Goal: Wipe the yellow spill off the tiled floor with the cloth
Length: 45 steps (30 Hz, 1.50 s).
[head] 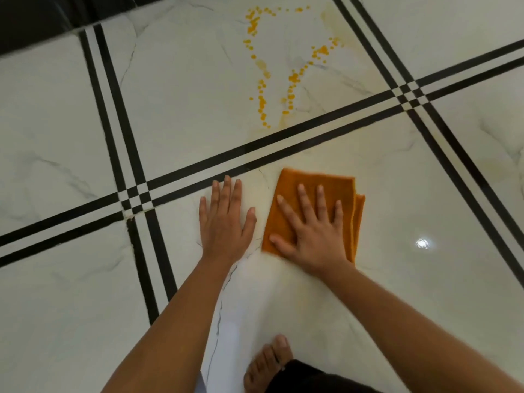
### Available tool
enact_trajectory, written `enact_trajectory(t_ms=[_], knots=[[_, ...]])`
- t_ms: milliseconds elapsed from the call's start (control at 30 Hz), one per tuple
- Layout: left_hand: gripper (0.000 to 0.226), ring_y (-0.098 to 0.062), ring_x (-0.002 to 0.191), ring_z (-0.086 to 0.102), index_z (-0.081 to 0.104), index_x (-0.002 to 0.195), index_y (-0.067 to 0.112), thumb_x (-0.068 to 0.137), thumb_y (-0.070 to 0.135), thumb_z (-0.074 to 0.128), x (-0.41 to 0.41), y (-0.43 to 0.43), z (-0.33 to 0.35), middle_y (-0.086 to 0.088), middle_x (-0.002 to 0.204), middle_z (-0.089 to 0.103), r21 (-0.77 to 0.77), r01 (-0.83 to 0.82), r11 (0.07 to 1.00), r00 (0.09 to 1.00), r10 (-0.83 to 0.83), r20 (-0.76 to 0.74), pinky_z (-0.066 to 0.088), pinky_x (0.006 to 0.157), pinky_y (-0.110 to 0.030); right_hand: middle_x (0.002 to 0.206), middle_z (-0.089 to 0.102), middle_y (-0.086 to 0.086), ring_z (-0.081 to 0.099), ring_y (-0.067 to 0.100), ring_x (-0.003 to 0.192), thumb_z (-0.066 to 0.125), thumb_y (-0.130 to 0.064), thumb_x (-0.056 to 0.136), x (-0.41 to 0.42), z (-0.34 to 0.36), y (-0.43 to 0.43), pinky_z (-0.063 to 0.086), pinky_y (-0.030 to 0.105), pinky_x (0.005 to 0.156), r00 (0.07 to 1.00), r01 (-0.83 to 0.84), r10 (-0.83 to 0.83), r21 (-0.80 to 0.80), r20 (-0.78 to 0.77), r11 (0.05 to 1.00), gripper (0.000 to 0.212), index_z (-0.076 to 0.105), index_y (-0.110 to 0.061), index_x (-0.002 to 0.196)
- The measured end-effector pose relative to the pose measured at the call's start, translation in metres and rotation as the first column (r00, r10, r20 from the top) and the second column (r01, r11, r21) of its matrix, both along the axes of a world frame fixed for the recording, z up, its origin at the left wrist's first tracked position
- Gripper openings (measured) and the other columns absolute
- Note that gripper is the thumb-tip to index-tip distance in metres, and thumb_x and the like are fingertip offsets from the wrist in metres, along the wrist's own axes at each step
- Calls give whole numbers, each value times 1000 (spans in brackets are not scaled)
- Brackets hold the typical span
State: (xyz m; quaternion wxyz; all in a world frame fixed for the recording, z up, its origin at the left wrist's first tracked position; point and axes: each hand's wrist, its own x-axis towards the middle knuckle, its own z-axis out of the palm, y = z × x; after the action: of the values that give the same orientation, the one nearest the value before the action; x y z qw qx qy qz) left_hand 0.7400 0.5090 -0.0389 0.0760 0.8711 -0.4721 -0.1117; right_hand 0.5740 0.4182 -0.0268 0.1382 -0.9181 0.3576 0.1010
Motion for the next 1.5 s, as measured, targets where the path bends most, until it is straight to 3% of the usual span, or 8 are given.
enact_trajectory(t_ms=[133, 333, 500, 667, 833, 1000, 1167, 1500], knots=[[68, -25, 144, 6, 16, 148, 17, 90, 52, 17, 1, -3, -2, -7, 156, 14, 5, 29, 1000, 999, -29, 20, 2, 112, -44, 159, 9, 1, -7, 30, 144, 22, -80, 81, -54, -3, 22, -1, 56, 111, 974, -227, 227, -32, -16, 973, 78, 6, -43, 148], [67, -25, 144, 6, 16, 148, 19, 91, 52, 13, 0, -31, -2, -6, 156, 13, 9, -34, 999, 999, 34, 28, 3, 113, -47, 155, -23, -1, -26, 32, 140, 15, -79, 80, 48, -5, -56, -18, 56, 107, 983, 183, -184, -42, -7, 982, 79, -20, -44, 142], [67, -24, 144, 6, 17, 148, 20, 89, 52, 11, 26, -60, 3, -6, 156, 14, 1, -6, 1000, 998, 6, 65, 3, 113, -45, 157, -18, -4, -24, 26, 141, 16, -79, 81, 36, -7, -71, -16, 55, 110, 988, -152, 152, -85, -7, 985, 75, -18, -49, 140], [71, -22, 144, 0, 10, 149, 22, 86, 55, 6, 61, -91, -3, -4, 157, 7, 11, -7, 1000, 997, 6, 82, 0, 114, -45, 158, -13, -2, -18, 30, 143, 19, -73, 84, 101, -12, -141, -11, 57, 110, 975, 222, -220, -67, 40, 973, 72, -8, -46, 145], [65, -25, 144, 2, 12, 149, 20, 92, 51, 18, 95, -121, -3, -6, 157, 8, -27, -12, 1000, 995, 15, 100, 2, 114, -47, 158, -9, -7, -15, 24, 144, 19, -73, 85, 99, -12, -135, -8, 55, 112, 993, -107, 111, -127, 27, 986, 67, -7, -51, 142], [63, -23, 144, -3, 7, 149, 20, 95, 47, 23, 136, -165, -1, -4, 158, 4, -76, -64, 995, 995, 70, 77, -2, 113, -46, 158, -8, -6, -16, 26, 144, 20, -72, 85, 156, -12, -185, -8, 57, 111, 934, 354, -351, -48, 63, 934, 66, -1, -50, 144], [62, -23, 144, -2, 7, 149, 20, 96, 48, 23, 172, -208, -3, -3, 158, 6, -111, 1, 994, 998, 6, 58, -2, 113, -48, 157, -15, -11, -22, 21, 142, 14, -71, 86, 141, -9, -166, -8, 56, 113, 980, -198, 196, -110, -29, 974, 64, -11, -53, 141], [72, -26, 144, -4, 5, 149, 23, 90, 60, 21, 176, -210, -6, -3, 158, 3, 16, 30, 999, 997, -31, 65, 0, 111, -55, 156, -21, -7, -23, 26, 142, 14, -72, 86, 160, -1, -208, -9, 58, 112, 997, -17, 15, -23, -80, 1000, 66, -18, -51, 140]])
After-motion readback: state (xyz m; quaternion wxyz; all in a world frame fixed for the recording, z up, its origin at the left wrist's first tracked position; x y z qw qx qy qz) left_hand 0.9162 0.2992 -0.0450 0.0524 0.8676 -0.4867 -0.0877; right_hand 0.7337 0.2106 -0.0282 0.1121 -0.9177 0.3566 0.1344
